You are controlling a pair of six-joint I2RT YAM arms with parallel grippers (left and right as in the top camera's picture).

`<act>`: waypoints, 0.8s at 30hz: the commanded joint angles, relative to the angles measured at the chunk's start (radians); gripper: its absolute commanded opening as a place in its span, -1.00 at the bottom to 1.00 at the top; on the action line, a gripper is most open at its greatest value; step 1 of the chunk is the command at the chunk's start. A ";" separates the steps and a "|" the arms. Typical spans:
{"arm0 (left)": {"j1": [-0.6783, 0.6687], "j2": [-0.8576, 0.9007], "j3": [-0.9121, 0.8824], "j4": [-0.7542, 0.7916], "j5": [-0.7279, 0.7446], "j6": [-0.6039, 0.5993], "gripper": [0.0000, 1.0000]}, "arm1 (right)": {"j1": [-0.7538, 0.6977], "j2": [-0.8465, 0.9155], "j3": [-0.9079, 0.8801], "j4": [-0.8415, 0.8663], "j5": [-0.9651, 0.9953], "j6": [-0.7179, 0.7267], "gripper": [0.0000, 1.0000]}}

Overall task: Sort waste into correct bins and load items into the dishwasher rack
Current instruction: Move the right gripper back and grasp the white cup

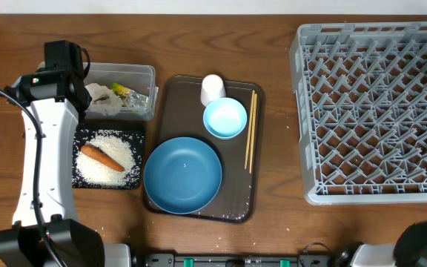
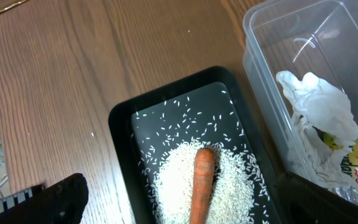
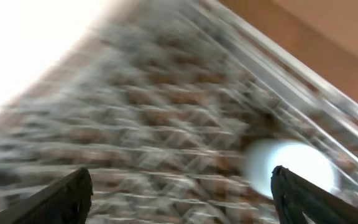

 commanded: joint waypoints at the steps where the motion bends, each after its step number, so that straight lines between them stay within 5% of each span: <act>1: 0.001 0.003 0.001 -0.003 -0.023 -0.009 0.97 | 0.139 -0.049 0.013 0.040 -0.151 0.029 0.78; 13: 0.001 0.003 0.001 -0.003 -0.022 -0.009 0.97 | 0.809 0.150 0.013 0.274 -0.076 0.028 0.82; 24: 0.001 0.003 0.001 -0.003 -0.023 -0.009 0.97 | 1.062 0.454 0.013 0.480 0.011 0.033 0.96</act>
